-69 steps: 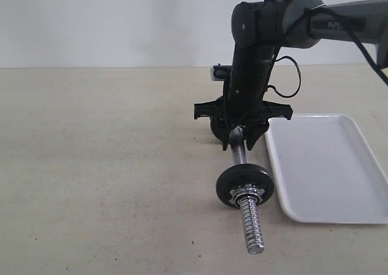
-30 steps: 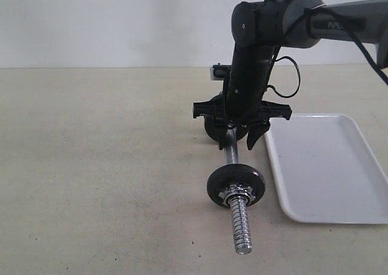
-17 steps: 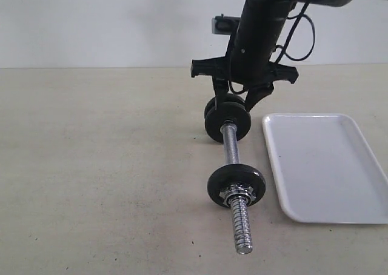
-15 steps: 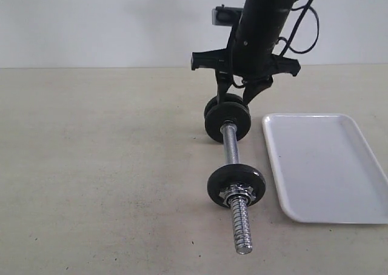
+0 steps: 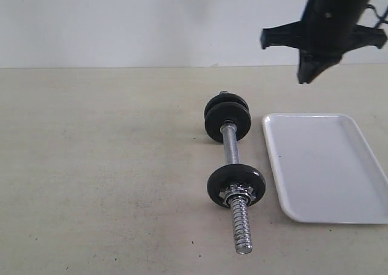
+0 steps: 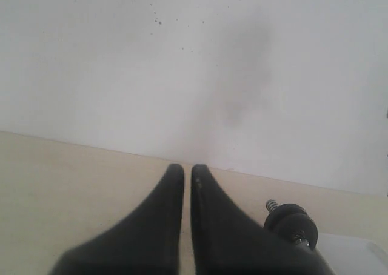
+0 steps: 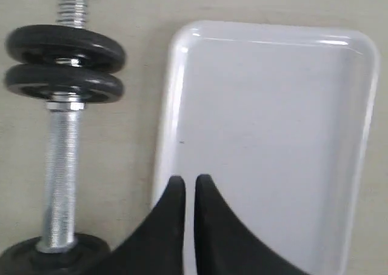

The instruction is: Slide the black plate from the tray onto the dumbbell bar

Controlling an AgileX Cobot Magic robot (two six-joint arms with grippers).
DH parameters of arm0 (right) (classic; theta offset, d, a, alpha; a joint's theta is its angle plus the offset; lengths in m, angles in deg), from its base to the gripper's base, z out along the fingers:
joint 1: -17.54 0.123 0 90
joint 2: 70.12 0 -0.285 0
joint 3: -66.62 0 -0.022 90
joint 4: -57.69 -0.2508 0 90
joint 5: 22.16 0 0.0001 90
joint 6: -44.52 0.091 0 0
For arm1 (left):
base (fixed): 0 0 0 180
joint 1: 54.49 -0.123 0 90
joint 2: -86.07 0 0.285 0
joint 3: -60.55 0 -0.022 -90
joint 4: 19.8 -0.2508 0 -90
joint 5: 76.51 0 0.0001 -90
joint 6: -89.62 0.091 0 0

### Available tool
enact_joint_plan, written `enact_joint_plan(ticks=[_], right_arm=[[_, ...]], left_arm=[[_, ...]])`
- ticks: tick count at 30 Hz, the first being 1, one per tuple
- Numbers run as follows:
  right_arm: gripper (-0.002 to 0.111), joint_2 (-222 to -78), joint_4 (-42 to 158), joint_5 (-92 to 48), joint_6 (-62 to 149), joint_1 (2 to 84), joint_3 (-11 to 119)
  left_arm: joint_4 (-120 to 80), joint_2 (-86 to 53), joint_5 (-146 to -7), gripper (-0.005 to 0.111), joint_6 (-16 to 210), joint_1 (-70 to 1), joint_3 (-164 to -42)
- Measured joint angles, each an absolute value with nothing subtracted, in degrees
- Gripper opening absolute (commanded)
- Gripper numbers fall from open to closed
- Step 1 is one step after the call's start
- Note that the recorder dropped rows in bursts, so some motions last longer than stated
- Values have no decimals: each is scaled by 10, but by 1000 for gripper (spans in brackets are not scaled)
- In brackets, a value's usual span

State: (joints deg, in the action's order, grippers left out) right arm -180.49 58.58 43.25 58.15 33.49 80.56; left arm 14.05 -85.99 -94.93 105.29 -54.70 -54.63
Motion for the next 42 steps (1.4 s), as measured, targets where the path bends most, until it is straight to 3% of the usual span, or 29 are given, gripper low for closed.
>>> enact_joint_plan(ticks=[11, 26, 34, 42], right_arm=[[0, -1553, 593, 269, 550, 192, 570], [0, -1224, 593, 145, 548, 188, 328], [0, -1125, 593, 82, 547, 188, 204], [0, -1104, 589, 60, 566, 188, 181]], left_arm=[[140, -860, -949, 4, 1053, -547, -546], [140, -860, -949, 4, 1053, -547, -546], [140, -860, -949, 4, 1053, -547, -546], [140, -860, -949, 4, 1053, -547, -546]])
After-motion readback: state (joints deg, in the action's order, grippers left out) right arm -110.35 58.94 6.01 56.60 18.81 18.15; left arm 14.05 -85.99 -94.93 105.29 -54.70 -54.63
